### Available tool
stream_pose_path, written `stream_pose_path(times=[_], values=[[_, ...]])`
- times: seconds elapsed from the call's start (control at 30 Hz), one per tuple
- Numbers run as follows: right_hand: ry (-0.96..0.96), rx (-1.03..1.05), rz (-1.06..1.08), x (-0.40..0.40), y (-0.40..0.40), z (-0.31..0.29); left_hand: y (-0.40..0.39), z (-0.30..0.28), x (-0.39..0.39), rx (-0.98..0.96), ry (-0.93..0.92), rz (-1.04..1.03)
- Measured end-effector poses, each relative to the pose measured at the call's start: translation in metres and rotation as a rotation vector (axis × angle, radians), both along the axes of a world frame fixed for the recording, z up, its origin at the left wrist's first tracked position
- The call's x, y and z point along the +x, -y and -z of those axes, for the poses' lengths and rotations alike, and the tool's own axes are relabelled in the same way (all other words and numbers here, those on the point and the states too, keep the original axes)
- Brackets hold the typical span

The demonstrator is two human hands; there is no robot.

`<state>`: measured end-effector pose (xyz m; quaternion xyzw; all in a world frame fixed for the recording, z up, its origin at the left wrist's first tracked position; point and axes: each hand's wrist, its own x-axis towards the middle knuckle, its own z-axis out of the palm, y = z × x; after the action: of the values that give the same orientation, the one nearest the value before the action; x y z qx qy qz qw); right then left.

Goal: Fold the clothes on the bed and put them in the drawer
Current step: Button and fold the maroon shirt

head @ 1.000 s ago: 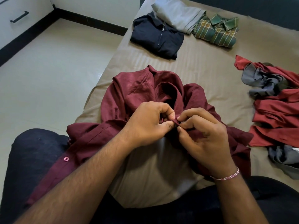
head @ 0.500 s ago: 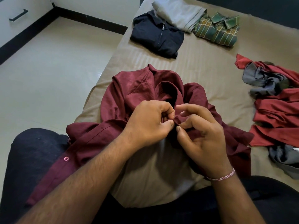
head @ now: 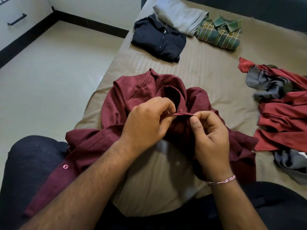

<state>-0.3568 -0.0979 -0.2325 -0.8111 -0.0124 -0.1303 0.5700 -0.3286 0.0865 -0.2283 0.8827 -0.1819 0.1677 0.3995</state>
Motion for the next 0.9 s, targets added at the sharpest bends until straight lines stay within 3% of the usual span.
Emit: stream_pose_path(times=[0.17,0.43,0.57,0.77,0.9], values=[[-0.212,0.29,-0.061,0.004,0.008,-0.01,-0.022,-0.003,0.012,-0.024,-0.016,0.018],[-0.43,0.253,-0.228,0.006,0.032,-0.032,-0.063,-0.009,0.024,0.076,0.001,-0.126],[-0.443,0.283,-0.23,0.008,0.04,-0.036,-0.073,-0.011,0.027,0.064,0.053,-0.128],[-0.46,0.301,-0.209,0.005,0.046,-0.043,-0.076,-0.014,0.024,-0.141,0.162,-0.342],[-0.388,0.471,-0.18,0.005,0.042,-0.065,-0.071,-0.025,0.017,-0.189,0.267,-0.321]])
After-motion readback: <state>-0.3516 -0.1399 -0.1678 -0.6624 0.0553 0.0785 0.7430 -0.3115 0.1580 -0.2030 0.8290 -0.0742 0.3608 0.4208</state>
